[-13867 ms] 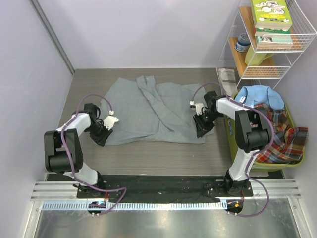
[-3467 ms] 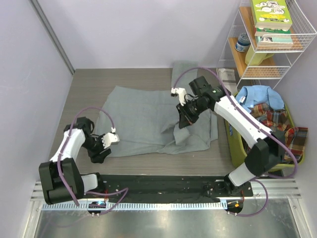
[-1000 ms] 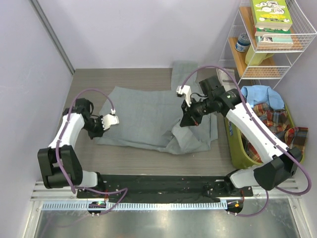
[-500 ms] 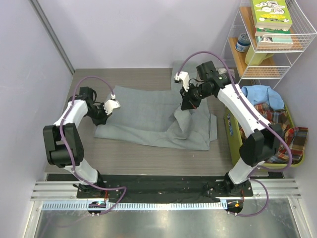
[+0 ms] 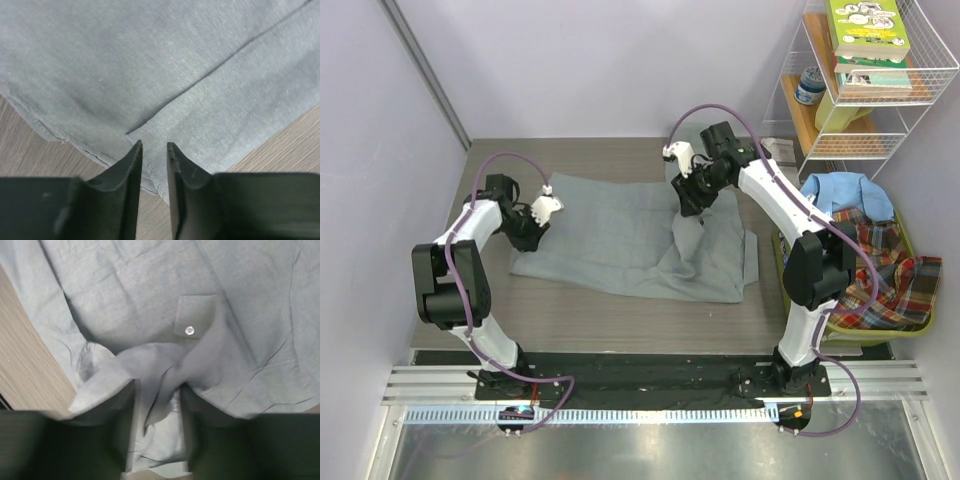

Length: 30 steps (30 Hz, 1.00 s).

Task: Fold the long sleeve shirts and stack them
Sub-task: Fold the shirt

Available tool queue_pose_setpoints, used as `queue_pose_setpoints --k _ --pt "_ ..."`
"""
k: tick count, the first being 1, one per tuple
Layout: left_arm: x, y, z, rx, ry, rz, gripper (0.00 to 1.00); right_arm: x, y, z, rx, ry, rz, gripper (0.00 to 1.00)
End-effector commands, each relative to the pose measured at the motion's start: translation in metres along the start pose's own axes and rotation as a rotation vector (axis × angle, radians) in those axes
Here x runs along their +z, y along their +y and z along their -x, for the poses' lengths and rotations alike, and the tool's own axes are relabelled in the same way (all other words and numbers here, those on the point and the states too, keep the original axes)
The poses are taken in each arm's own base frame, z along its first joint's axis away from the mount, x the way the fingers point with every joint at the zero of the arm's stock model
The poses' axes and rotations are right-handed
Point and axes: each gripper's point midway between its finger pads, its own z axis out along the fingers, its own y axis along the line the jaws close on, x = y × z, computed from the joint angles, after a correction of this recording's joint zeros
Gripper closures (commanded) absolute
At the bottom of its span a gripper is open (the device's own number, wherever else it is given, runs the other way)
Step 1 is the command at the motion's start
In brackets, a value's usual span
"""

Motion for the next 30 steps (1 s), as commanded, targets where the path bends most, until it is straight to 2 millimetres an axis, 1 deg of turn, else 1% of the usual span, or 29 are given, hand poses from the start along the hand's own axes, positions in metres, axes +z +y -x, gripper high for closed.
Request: queue_pose_setpoints --k 1,2,3,4,5,6,7,8,9,10,11,12,13,15,16,17,18,19,20,21,22,23,24,25,26,27,28,29,30 --pt "-0.012 0.022 0.025 -0.129 -0.069 0.089 0.59 -0.010 -0.010 0.018 0.074 -0.056 -0.094 0.43" --pt "-0.017 0.022 0.029 -0.144 -0.083 0.098 0.55 -0.019 -0.013 0.016 0.099 -0.065 -0.105 0.33" --pt "-0.019 0.022 0.032 -0.161 -0.095 0.099 0.47 -0.022 -0.011 0.010 0.121 -0.052 -0.098 0.28" --pt "-0.022 0.021 0.035 -0.186 -0.105 0.100 0.43 -0.023 -0.010 0.001 0.166 -0.037 -0.087 0.24" --pt "-0.023 0.020 0.038 -0.195 -0.108 0.098 0.34 -0.031 -0.013 -0.006 0.201 -0.037 -0.089 0.17" --pt "-0.022 0.019 0.040 -0.200 -0.107 0.096 0.31 -0.035 -0.010 -0.017 0.241 -0.013 -0.067 0.17" --pt "-0.022 0.018 0.040 -0.204 -0.092 0.097 0.30 -0.034 -0.004 -0.030 0.291 0.007 -0.042 0.16" --pt "-0.018 0.014 0.042 -0.187 -0.072 0.093 0.30 -0.034 0.000 -0.036 0.316 0.012 -0.021 0.16" --pt "-0.010 0.013 0.040 -0.181 -0.044 0.088 0.29 -0.037 0.003 -0.043 0.336 0.016 -0.012 0.16" --pt "-0.005 0.016 0.038 -0.176 -0.019 0.110 0.30 -0.030 0.011 -0.062 0.368 0.057 0.012 0.18" --pt "0.003 0.009 0.043 -0.156 -0.005 0.094 0.30 -0.026 0.016 -0.070 0.385 0.077 0.025 0.19" --pt "0.017 0.007 0.039 -0.165 0.027 0.076 0.31 -0.021 0.017 -0.076 0.393 0.087 0.029 0.21" --pt "0.022 0.006 0.043 -0.155 0.041 0.077 0.34 -0.014 0.021 -0.090 0.414 0.117 0.040 0.26" --pt "0.034 0.007 0.035 -0.176 0.102 0.083 0.36 -0.005 0.020 -0.100 0.430 0.135 0.042 0.29" --pt "0.044 0.004 0.026 -0.188 0.141 0.069 0.39 0.004 0.022 -0.113 0.444 0.172 0.048 0.31" --pt "0.046 0.005 0.017 -0.197 0.184 0.081 0.40 0.009 0.020 -0.119 0.446 0.184 0.042 0.33" --pt "0.049 0.000 0.007 -0.210 0.215 0.075 0.44 0.013 0.019 -0.125 0.438 0.203 0.038 0.35" --pt "0.050 -0.003 0.001 -0.210 0.233 0.079 0.47 0.020 0.021 -0.139 0.450 0.240 0.045 0.37" --pt "0.049 -0.004 -0.007 -0.205 0.262 0.087 0.48 0.025 0.020 -0.144 0.450 0.249 0.044 0.39" --pt "0.051 -0.014 -0.020 -0.205 0.292 0.073 0.50 0.029 0.024 -0.154 0.457 0.275 0.051 0.40" --pt "0.048 -0.017 -0.024 -0.202 0.301 0.079 0.50 0.033 0.025 -0.162 0.467 0.297 0.058 0.44" --pt "0.046 -0.021 -0.031 -0.200 0.318 0.078 0.51 0.036 0.026 -0.167 0.474 0.309 0.059 0.45" --pt "0.046 -0.031 -0.043 -0.193 0.348 0.065 0.54 0.039 0.032 -0.177 0.496 0.333 0.072 0.49" --pt "0.041 -0.032 -0.045 -0.191 0.348 0.075 0.54 0.043 0.037 -0.183 0.508 0.347 0.087 0.51" --pt "0.041 -0.042 -0.055 -0.191 0.368 0.057 0.55 0.044 0.044 -0.192 0.525 0.369 0.103 0.52" --pt "0.038 -0.045 -0.060 -0.190 0.376 0.055 0.56 0.045 0.049 -0.196 0.550 0.381 0.117 0.55" --pt "0.033 -0.047 -0.060 -0.188 0.371 0.065 0.56 0.045 0.053 -0.199 0.556 0.386 0.128 0.56" --pt "0.031 -0.058 -0.067 -0.193 0.392 0.035 0.57 0.045 0.060 -0.205 0.565 0.401 0.139 0.57" --pt "0.028 -0.062 -0.069 -0.189 0.395 0.030 0.57 0.043 0.064 -0.206 0.572 0.408 0.154 0.60"
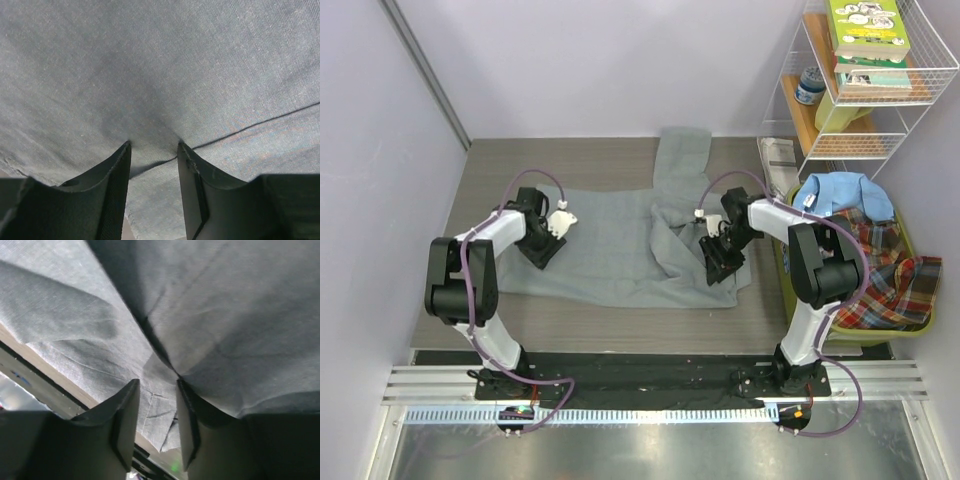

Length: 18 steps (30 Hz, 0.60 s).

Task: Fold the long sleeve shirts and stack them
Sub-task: Fold the shirt

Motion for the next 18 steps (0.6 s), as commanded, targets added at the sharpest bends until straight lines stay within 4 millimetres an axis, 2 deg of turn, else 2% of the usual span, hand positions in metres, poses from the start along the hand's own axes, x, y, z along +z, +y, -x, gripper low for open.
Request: queue_pose_setpoints --k 1,3,4,7,8,10,11,13,14,15,17,18 --pt "-0.003 -0.030 -0.057 -0.003 0.162 -0.064 0.57 0.004 0.008 -0.015 0.011 0.025 0.019 0.61" --pt "-0.009 -0.037 -0.064 0.011 0.169 -0.078 0.57 -0.003 0.014 -0.013 -0.014 0.010 0.033 0.62" --pt "-0.016 -0.036 -0.061 0.014 0.145 -0.063 0.58 -0.008 0.020 -0.017 -0.019 0.027 0.051 0.62" --pt "-0.030 -0.044 -0.045 0.009 0.062 -0.105 0.50 -0.032 0.028 -0.001 -0.077 -0.025 0.057 0.59" --pt "-0.042 -0.040 -0.029 0.009 -0.007 -0.097 0.43 -0.048 0.032 0.017 -0.113 -0.090 0.043 0.52" --pt "-0.059 -0.045 -0.002 0.001 -0.134 -0.129 0.36 -0.066 0.040 0.045 -0.129 -0.191 0.045 0.45" --pt "-0.072 -0.042 0.009 -0.003 -0.199 -0.099 0.31 -0.083 0.046 0.068 -0.149 -0.265 0.043 0.37" --pt "-0.088 -0.037 0.035 -0.021 -0.326 -0.074 0.27 -0.100 0.056 0.098 -0.120 -0.363 0.058 0.31" --pt "-0.097 -0.033 0.044 -0.032 -0.375 -0.045 0.17 -0.114 0.064 0.119 -0.132 -0.426 0.068 0.24" --pt "-0.111 -0.028 0.053 -0.037 -0.435 -0.005 0.03 -0.115 0.067 0.134 -0.128 -0.459 0.080 0.22" --pt "-0.133 -0.019 0.071 -0.066 -0.535 0.050 0.00 -0.124 0.074 0.160 -0.069 -0.517 0.087 0.15" --pt "-0.148 -0.017 0.076 -0.071 -0.580 0.078 0.00 -0.112 0.077 0.172 -0.058 -0.514 0.094 0.13"
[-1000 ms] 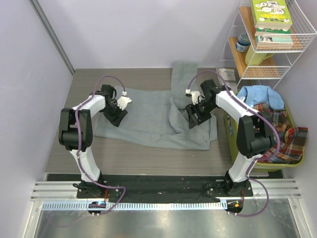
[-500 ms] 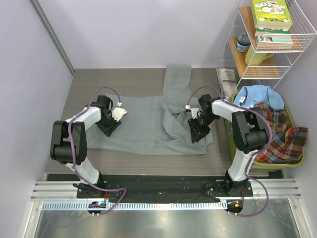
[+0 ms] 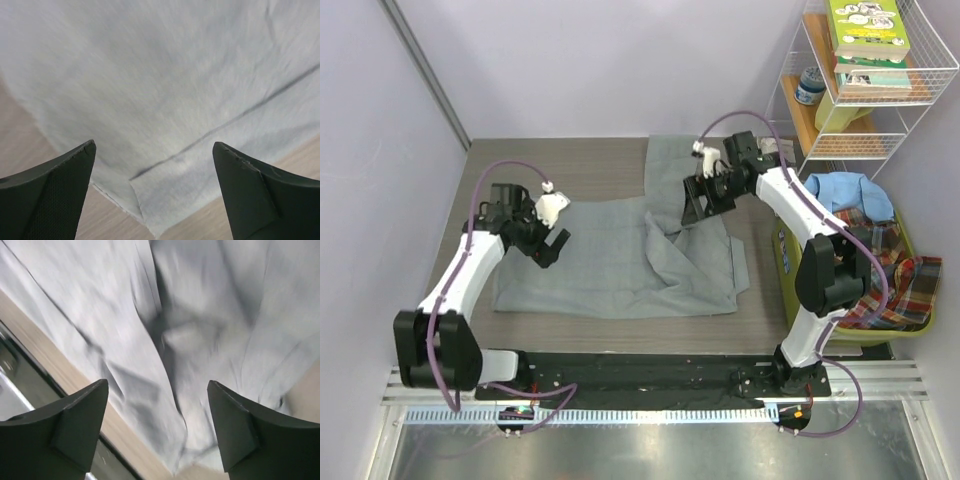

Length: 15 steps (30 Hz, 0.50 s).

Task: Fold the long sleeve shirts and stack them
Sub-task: Fold the shirt

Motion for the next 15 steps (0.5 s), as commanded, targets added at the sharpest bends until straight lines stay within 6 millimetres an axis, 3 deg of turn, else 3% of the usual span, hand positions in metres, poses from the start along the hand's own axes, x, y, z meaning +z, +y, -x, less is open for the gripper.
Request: queue_pose_setpoints --k 1,3,6,11,12,14,15 --pt "-0.048 0.023 0.079 -0.048 -0.323 0.138 0.00 0.012 0.023 0.069 0.075 -0.161 0.025 0.11" --pt "-0.070 0.030 0.095 -0.123 -0.400 0.198 0.00 0.022 0.021 0.086 0.085 -0.186 -0.029 0.10" --pt "-0.096 0.044 0.114 -0.220 -0.494 0.289 0.00 0.063 0.028 0.093 0.045 -0.153 -0.110 0.09" --pt "-0.105 0.035 0.110 -0.220 -0.503 0.273 0.00 0.098 0.020 0.100 0.037 -0.126 -0.216 0.11" --pt "-0.107 0.031 0.109 -0.195 -0.495 0.262 0.00 0.102 0.017 0.102 0.039 -0.122 -0.230 0.13" --pt "-0.111 0.026 0.104 -0.175 -0.472 0.250 0.00 0.118 0.010 0.089 0.055 -0.057 -0.240 0.21" --pt "-0.112 0.026 0.103 -0.146 -0.465 0.253 0.00 0.120 0.011 0.088 0.050 -0.047 -0.231 0.30"
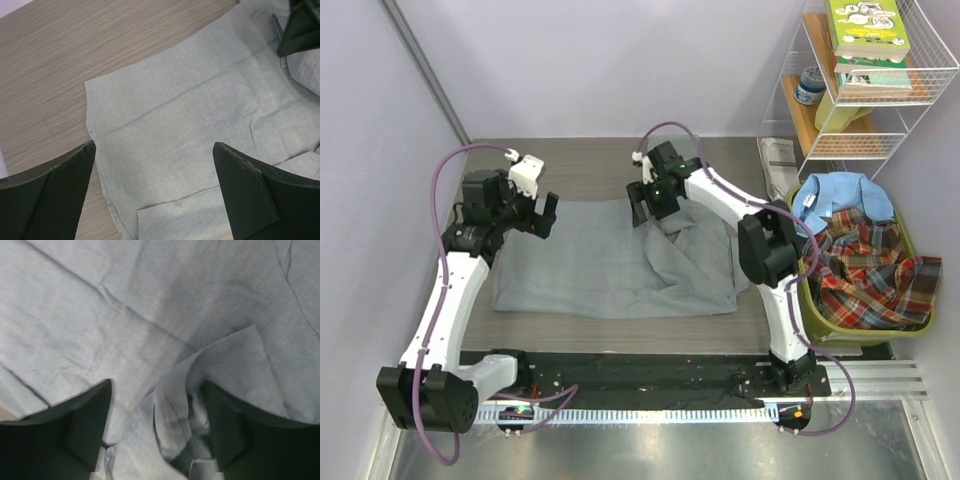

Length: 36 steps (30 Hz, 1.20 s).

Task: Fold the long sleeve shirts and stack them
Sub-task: Fold the shirt

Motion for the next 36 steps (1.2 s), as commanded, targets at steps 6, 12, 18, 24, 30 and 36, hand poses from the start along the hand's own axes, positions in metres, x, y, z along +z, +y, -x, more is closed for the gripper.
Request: queue_pose_setpoints --k 6,12,18,24,30,36 --pt "-0.016 -0.020 0.008 0.029 -0.020 -0.113 0.00 -0.027 0.039 0.010 -0.070 -0.022 0.228 0.84" --pt "-0.018 -0.069 -0.002 0.074 -0.091 -0.376 0.00 -0.109 0.100 -0.006 -0.406 -0.118 0.608 0.99" --pt "-0.016 -0.110 -0.013 0.193 -0.195 -0.640 0.00 -0.153 0.113 -0.042 -0.761 -0.144 0.746 0.99" --pt "0.013 -0.143 -0.024 0.342 -0.236 -0.734 0.00 -0.158 0.106 -0.064 -0.915 -0.132 0.754 0.99" --pt "0.045 -0.171 -0.045 0.424 -0.224 -0.757 0.00 -0.156 0.102 -0.073 -0.941 -0.132 0.743 0.99" --pt "0.077 -0.181 -0.057 0.399 -0.197 -0.710 0.00 -0.161 0.105 -0.070 -0.953 -0.159 0.737 0.99"
